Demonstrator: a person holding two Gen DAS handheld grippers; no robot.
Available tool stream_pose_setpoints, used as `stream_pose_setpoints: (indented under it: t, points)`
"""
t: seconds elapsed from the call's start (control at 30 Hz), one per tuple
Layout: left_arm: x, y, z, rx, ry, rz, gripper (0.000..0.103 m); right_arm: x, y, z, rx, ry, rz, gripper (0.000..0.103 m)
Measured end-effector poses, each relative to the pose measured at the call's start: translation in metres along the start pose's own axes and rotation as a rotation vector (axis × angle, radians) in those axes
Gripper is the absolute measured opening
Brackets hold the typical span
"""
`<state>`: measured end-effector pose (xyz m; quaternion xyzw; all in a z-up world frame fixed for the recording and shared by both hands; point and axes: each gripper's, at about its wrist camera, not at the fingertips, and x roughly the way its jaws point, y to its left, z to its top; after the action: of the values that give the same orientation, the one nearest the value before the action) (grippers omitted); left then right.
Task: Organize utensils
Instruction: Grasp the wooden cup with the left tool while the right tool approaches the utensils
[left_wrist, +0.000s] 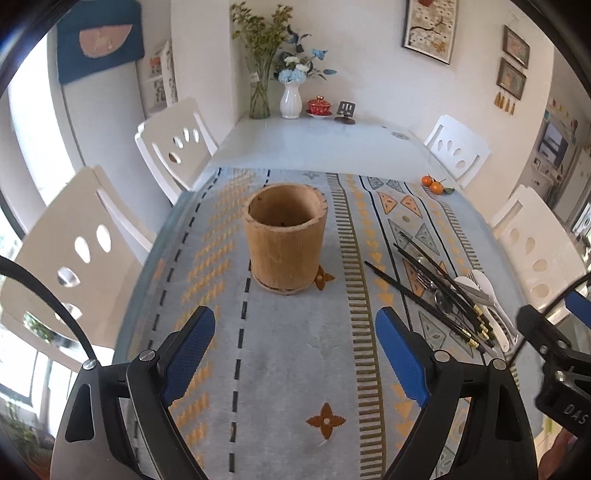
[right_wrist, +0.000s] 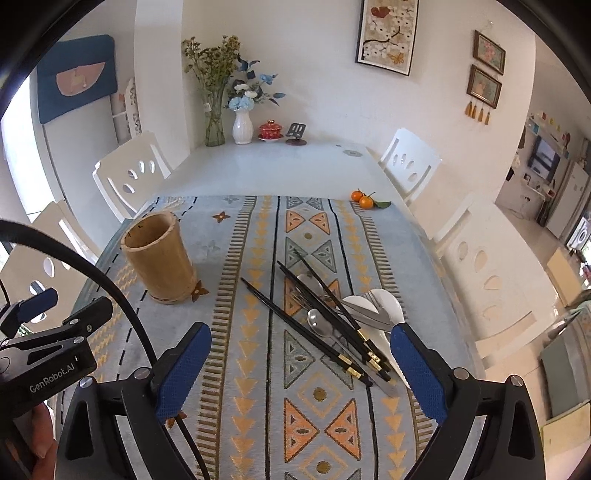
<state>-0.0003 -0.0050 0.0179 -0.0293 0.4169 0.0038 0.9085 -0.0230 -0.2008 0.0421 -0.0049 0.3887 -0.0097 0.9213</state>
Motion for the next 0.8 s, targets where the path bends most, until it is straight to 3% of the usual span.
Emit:
stream_pose_setpoints:
  t: [0.13,0.37,0.67,0.8]
  points:
    - [0.023,0.01,-0.005,-0.033,-0.005,0.021,0.089,0.003,-0.004,-0.001,0.004,0.008,-0.029,0.097]
    - [0.068,0.011,-0.015,0.007,-0.112,-0.055,0.098,0.027,-0.001,-0.012,-0.028,0.061,-0.03,0.097]
    - [0.138,0.01,0.001,0.071,-0.061,-0.012,0.099,0.072,0.007,-0.014,-0.048,0.142,-0.009,0.097]
    - [0.154,0.008,0.009,0.087,-0.059,-0.03,0.099,0.088,0.008,-0.011,-0.045,0.17,-0.007,0.097]
